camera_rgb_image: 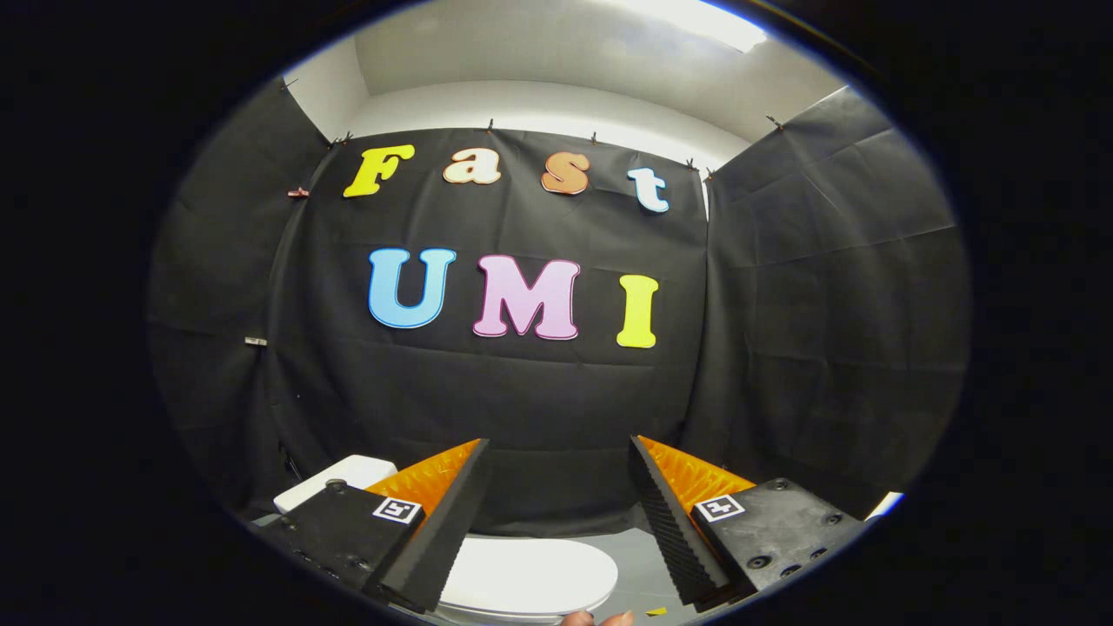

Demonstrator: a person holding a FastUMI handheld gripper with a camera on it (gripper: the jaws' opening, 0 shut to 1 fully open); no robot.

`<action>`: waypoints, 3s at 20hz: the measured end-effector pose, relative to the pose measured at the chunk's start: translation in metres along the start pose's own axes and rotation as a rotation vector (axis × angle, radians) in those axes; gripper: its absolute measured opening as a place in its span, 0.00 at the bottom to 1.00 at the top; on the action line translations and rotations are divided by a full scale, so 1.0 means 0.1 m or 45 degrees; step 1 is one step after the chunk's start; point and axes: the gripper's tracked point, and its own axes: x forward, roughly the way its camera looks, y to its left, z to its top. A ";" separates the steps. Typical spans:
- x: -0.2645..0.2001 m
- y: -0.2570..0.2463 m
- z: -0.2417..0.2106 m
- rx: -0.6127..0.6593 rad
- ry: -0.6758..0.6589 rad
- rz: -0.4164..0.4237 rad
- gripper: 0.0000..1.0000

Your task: Open the toilet lid.

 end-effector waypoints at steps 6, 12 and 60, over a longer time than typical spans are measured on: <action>0.04 -0.03 -0.06 0.006 0.021 -0.002 0.98; 0.11 0.01 -0.21 0.070 0.058 0.057 0.98; -0.08 -0.64 -5.96 1.647 1.246 0.023 0.65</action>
